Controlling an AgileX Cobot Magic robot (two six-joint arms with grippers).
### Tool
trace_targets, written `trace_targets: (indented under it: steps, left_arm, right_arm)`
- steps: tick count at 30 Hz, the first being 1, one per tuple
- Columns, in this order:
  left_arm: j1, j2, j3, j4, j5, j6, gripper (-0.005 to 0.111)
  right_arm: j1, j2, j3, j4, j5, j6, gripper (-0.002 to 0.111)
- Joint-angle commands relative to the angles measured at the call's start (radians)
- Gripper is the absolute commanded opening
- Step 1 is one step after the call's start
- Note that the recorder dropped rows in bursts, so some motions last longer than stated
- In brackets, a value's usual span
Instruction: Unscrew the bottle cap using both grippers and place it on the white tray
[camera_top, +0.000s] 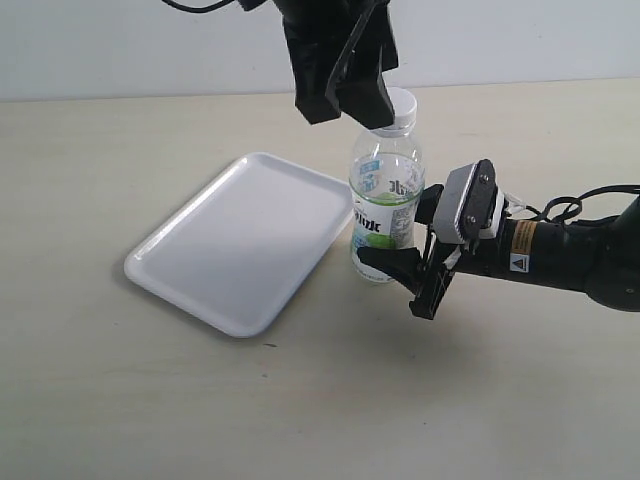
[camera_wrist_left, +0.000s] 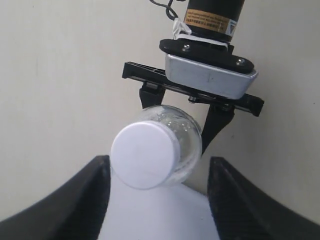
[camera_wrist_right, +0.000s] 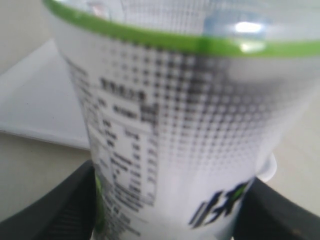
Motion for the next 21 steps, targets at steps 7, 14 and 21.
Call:
trace_targets:
  steps: [7, 14, 21]
  left_arm:
    - [-0.004, -0.006, -0.008, -0.002, -0.055, 0.143, 0.057]
    - [-0.004, 0.01, -0.008, 0.005, 0.008, 0.143, 0.057]
    - [-0.025, 0.021, -0.008, 0.043, 0.023, 0.143, 0.057]
  right_arm:
    - [0.002, 0.007, 0.001, -0.002, 0.118, -0.045, 0.0]
    - [0.002, 0.007, 0.001, -0.002, 0.128, -0.095, 0.0]
    - [0.002, 0.007, 0.001, 0.002, 0.142, -0.101, 0.0]
